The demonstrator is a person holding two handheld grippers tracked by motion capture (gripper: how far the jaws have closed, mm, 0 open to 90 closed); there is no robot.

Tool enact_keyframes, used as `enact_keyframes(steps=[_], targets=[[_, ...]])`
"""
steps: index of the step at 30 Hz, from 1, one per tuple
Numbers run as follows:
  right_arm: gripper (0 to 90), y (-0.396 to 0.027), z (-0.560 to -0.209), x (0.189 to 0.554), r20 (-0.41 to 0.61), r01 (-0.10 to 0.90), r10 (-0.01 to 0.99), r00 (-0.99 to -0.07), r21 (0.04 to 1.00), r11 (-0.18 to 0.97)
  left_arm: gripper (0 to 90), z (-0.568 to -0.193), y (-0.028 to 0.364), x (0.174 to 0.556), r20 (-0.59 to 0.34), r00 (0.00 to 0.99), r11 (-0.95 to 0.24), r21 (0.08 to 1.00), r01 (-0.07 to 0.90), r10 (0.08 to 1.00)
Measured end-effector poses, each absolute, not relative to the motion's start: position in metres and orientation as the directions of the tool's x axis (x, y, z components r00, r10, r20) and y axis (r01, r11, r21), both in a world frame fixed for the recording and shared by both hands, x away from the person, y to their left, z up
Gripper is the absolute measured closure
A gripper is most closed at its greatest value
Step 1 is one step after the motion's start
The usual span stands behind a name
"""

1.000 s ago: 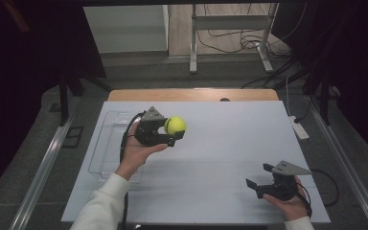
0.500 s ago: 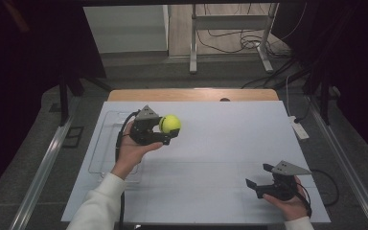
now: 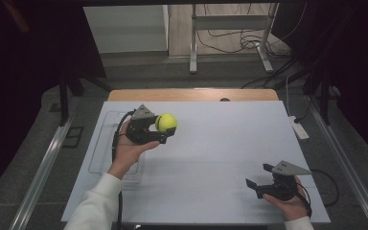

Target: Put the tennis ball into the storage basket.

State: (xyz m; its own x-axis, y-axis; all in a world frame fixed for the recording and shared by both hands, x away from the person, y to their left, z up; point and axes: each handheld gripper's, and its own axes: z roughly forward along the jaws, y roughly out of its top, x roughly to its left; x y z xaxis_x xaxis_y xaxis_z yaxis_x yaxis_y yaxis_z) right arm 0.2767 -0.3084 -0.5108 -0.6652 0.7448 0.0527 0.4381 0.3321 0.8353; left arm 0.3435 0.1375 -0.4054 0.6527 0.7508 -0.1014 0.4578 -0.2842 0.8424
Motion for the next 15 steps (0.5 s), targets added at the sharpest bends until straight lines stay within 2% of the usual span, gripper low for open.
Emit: enact_keyframes(steps=[15], targets=[[7.2,-0.308,-0.511,0.277,0.051,0.439,0.745,-0.665,0.834,0.334,26.2,-0.409,0.150,0.342,-0.101,0.629,-0.267,0.846,0.462,0.771]])
